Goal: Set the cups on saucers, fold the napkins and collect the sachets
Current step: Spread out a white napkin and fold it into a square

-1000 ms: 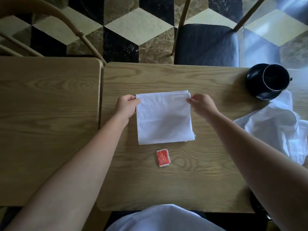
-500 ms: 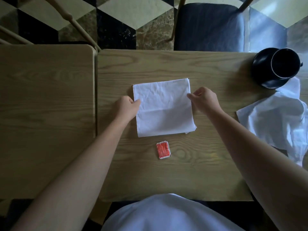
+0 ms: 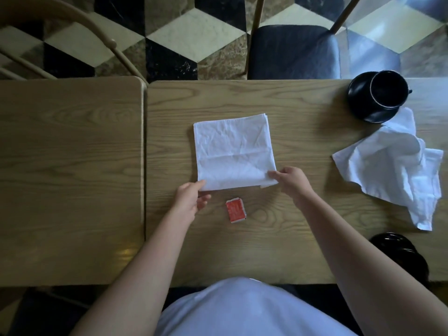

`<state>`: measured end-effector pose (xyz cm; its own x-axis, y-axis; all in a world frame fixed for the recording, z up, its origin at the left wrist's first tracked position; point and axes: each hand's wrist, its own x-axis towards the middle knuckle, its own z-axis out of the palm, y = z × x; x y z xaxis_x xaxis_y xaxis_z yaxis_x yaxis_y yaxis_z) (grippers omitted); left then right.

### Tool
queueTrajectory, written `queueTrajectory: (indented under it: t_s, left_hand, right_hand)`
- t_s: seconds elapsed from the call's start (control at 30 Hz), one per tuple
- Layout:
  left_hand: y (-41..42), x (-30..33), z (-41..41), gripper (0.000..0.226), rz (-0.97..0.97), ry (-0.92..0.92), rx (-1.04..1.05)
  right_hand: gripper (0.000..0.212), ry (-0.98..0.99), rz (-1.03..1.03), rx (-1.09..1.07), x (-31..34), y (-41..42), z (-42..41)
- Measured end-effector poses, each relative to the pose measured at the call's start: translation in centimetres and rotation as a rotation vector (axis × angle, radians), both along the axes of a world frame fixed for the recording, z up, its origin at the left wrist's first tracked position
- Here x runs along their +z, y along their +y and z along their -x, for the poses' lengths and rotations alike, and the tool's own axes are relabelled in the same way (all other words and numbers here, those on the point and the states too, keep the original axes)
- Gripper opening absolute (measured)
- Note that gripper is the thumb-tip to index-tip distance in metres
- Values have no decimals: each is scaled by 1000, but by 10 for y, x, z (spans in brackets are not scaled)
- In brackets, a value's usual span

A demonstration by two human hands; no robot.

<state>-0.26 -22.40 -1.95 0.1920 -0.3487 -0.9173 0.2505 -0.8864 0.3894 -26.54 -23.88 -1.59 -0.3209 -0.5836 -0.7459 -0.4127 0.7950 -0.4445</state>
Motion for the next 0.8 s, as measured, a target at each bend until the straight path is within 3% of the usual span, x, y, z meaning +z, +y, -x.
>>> queueTrajectory:
  t_s: [0.2, 0.3, 0.43, 0.6, 0.7, 0.8]
  left_hand:
    - [6, 14, -7, 30, 105, 69, 48]
    - [16, 14, -8, 25, 61, 128, 71]
    - [23, 13, -6, 18, -1, 145, 68]
    - [19, 27, 0, 6, -7, 397, 187]
    - [20, 39, 1, 5, 31, 499, 174]
    - [26, 45, -4, 6, 49, 472, 125]
  right_hand:
    - [21, -123, 9, -164, 0, 21, 2]
    - [20, -198, -33, -234, -3, 36, 2]
    - [32, -153, -115, -260, 1, 46, -1]
    - [45, -588, -324, -454, 13, 51, -17]
    - [26, -790, -187, -689, 11, 49, -29]
    - [11, -799, -123, -836, 9, 48, -37]
